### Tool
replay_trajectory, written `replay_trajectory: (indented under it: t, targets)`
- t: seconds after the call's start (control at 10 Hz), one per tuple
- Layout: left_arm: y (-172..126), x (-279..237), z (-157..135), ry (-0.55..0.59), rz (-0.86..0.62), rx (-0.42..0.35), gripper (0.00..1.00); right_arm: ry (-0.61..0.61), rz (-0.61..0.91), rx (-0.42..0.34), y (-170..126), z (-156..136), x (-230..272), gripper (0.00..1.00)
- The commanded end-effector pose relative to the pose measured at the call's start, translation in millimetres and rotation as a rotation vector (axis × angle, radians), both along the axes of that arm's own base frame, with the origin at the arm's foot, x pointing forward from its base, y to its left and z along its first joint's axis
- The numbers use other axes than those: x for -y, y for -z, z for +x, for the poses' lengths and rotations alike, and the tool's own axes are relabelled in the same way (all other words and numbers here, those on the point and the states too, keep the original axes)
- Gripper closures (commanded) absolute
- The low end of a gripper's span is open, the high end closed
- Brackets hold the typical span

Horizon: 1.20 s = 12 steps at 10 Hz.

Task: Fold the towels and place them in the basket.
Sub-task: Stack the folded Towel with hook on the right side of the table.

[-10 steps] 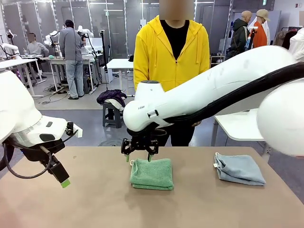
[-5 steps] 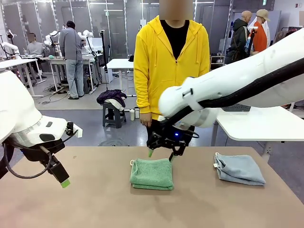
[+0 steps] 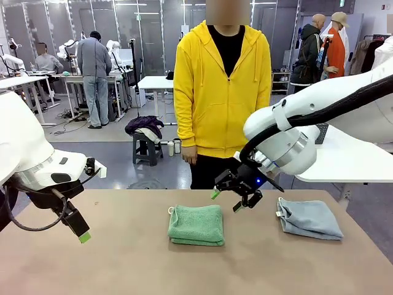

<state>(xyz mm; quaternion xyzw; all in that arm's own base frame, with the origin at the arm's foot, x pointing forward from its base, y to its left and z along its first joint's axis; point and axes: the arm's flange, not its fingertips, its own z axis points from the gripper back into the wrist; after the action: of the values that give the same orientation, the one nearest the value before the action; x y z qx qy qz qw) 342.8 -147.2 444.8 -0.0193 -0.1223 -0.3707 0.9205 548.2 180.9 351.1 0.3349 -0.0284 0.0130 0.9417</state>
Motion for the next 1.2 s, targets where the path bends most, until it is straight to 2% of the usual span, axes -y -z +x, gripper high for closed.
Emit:
replay_trajectory:
  t: [0.0,0.2,0.5,1.1]
  targets:
    - [1,1,2,0.003,0.003,0.012,0.0,-0.03,0.077,0.019,21,-5,6,0.0]
    - [1,1,2,0.003,0.003,0.012,0.0,-0.029,0.153,0.034,34,-3,14,0.0]
    - [1,1,2,0.003,0.003,0.012,0.0,0.003,0.19,0.02,49,-2,25,0.0]
    - [1,1,2,0.003,0.003,0.012,0.0,0.04,0.283,-0.05,84,18,24,0.0]
